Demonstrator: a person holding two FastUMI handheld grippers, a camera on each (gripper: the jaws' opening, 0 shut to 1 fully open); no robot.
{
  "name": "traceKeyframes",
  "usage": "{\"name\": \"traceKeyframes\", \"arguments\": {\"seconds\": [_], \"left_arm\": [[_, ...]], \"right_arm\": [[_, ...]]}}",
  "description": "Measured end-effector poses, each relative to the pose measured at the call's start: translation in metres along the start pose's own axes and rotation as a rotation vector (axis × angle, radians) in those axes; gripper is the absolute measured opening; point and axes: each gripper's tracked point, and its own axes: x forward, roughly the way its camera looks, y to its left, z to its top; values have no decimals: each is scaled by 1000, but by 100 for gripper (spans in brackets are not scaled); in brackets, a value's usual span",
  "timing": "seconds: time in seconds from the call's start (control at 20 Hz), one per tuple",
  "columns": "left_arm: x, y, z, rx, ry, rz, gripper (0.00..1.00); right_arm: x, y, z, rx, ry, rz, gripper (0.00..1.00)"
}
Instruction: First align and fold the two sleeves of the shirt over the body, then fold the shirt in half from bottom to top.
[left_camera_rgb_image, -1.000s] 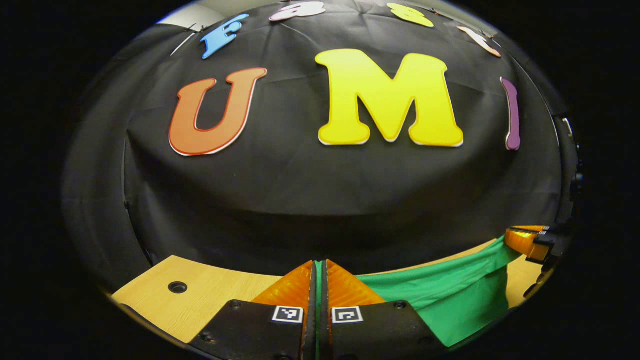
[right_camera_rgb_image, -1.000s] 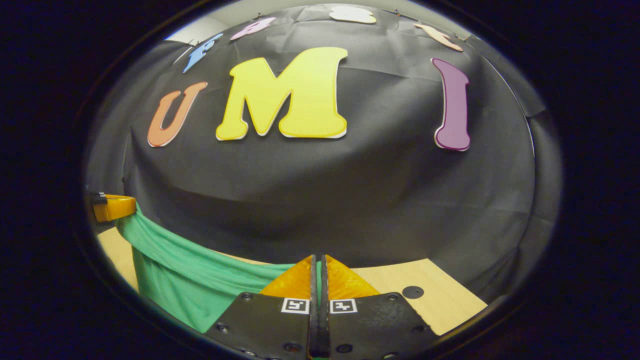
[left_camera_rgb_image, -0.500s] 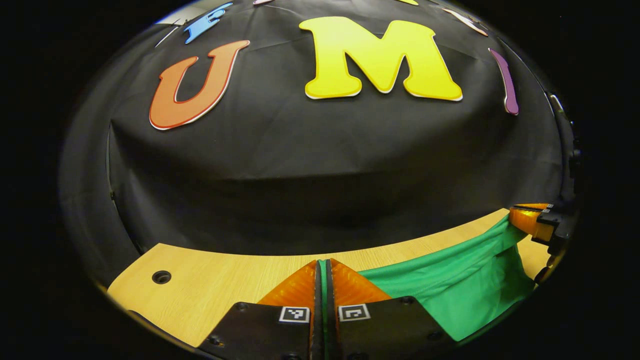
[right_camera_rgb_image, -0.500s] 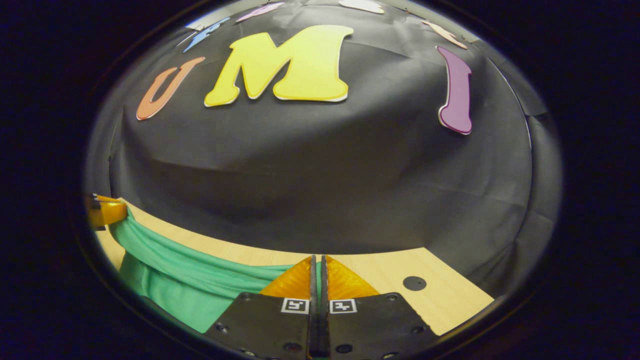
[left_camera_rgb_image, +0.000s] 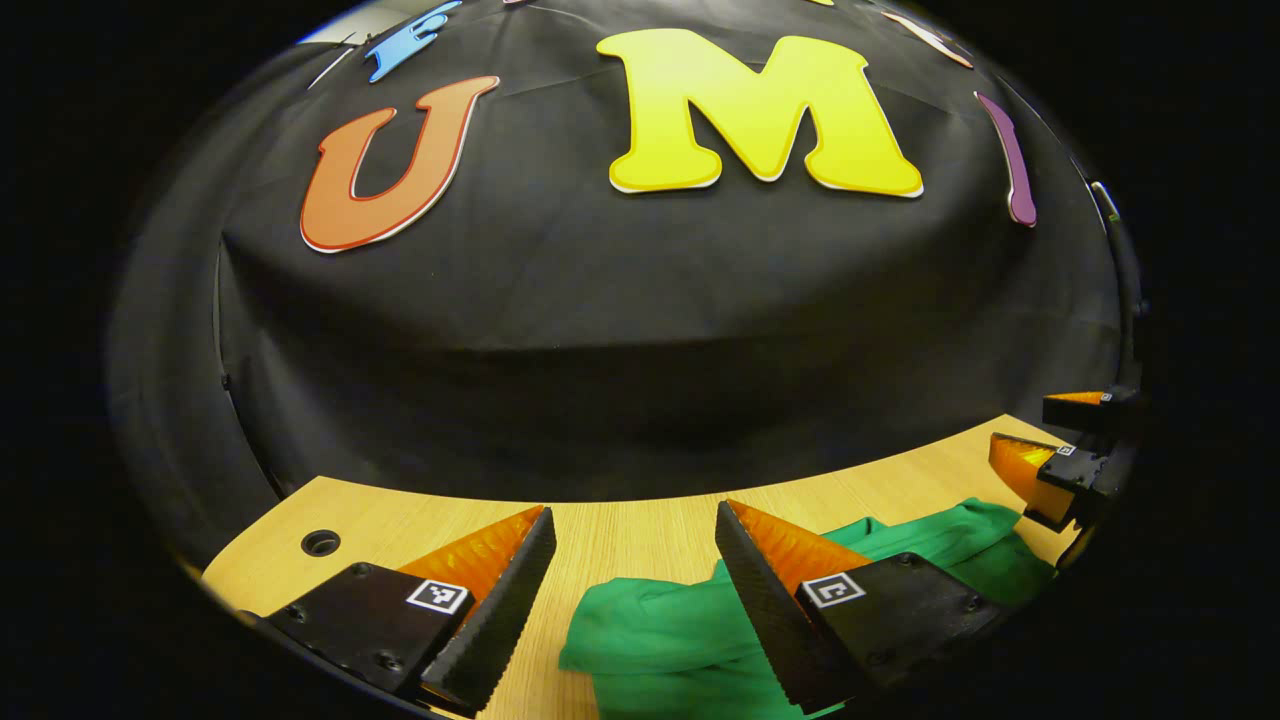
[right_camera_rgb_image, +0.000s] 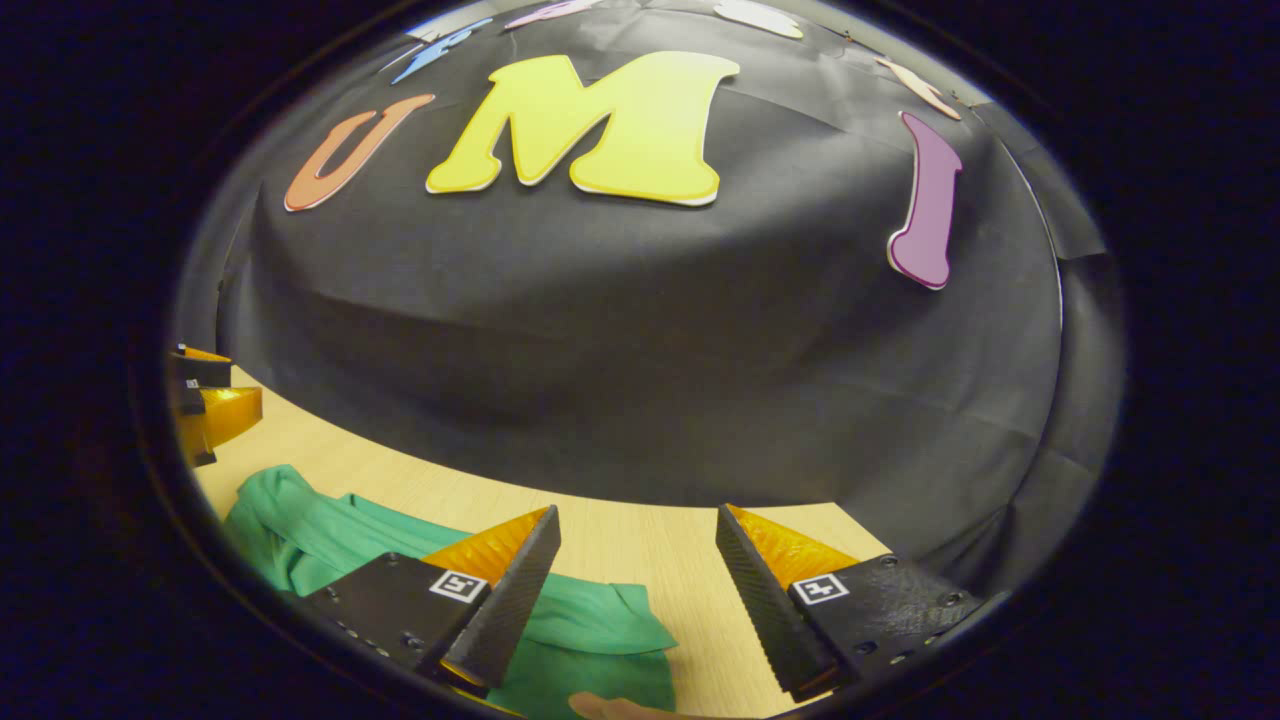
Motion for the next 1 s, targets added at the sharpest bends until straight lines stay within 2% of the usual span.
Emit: {"name": "traceKeyframes", "arguments": {"seconds": [0.2, 0.35, 0.5, 0.6, 0.75, 0.85, 1.0], "left_arm": [[-11, 2, 8, -29, -1, 9, 100], [-26, -5, 4, -75, 23, -13, 100], [-46, -7, 2, -47, 28, -4, 100], [-67, -7, 4, -35, 9, 9, 100], [-109, -15, -9, -48, 24, 1, 100], [-140, -13, -13, -54, -2, 25, 100], [-190, -12, -25, -22, 27, 54, 100]], "right_arm": [[-20, 8, 7, -3, 23, 41, 96], [-42, 15, 9, 33, 39, 93, 95], [-67, 7, 11, 38, 32, 92, 95], [-90, 1, 15, 23, 13, 88, 95], [-131, 7, 26, 42, -12, 143, 95], [-163, 7, 18, 71, -55, 165, 96], [-207, 14, -19, 68, 16, 224, 96]]}}
